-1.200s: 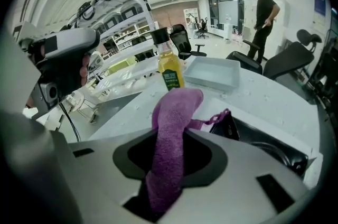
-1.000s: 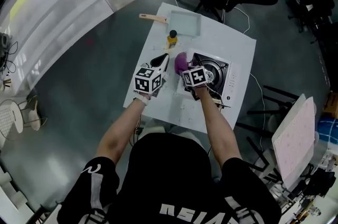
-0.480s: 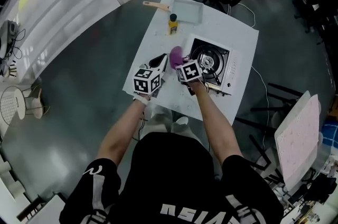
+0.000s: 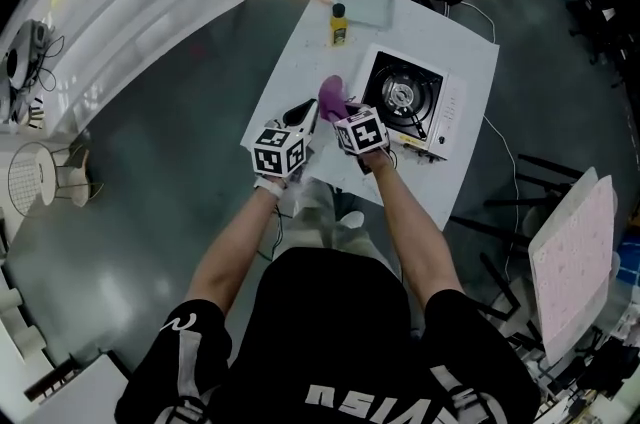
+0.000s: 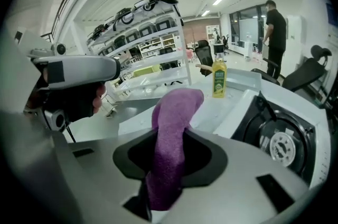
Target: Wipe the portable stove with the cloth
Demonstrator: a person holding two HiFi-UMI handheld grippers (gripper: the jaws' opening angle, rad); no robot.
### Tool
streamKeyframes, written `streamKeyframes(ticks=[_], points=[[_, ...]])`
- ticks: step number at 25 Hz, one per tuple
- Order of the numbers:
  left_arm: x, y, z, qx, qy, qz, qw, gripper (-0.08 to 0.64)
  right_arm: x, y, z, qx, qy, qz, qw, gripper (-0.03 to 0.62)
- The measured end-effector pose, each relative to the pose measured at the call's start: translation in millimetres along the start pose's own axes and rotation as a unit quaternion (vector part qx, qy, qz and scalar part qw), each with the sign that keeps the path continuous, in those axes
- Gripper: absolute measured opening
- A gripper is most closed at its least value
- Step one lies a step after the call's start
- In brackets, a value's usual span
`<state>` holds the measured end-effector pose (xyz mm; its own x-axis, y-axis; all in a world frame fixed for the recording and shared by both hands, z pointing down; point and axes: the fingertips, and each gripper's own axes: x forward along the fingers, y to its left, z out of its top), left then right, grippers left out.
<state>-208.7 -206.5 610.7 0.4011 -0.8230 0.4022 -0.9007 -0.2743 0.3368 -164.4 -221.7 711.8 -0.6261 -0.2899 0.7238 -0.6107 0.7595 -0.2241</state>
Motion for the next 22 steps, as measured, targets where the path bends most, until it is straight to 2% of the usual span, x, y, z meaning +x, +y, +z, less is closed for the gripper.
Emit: streamKeyframes(ticks=[5, 8, 15, 22], points=[[-24.0, 2.6, -4.1, 0.004, -0.005, 0.018, 0.9998, 0.009, 2.0, 34.8, -23.4, 0.020, 0.005, 0.033, 0.999, 0.114], [-34.6, 3.5, -5.8, 0.006, -0.007, 0.024, 0.9997, 0.009, 3.1, 42.4, -40.0, 0.035, 0.012, 0.037, 0.999, 0.115], [-44.6, -15.2, -21.9, 0.010, -0.002, 0.016, 0.9998, 0.009, -11.4, 26.0, -83.5, 0.072, 0.030, 0.014, 0.997, 0.115], [-32.6, -58.7, -38.6, 0.023, 0.009, -0.022, 0.9995, 0.009, -47.9, -5.6, -125.6, 0.117, 0.023, -0.027, 0.993, 0.115]])
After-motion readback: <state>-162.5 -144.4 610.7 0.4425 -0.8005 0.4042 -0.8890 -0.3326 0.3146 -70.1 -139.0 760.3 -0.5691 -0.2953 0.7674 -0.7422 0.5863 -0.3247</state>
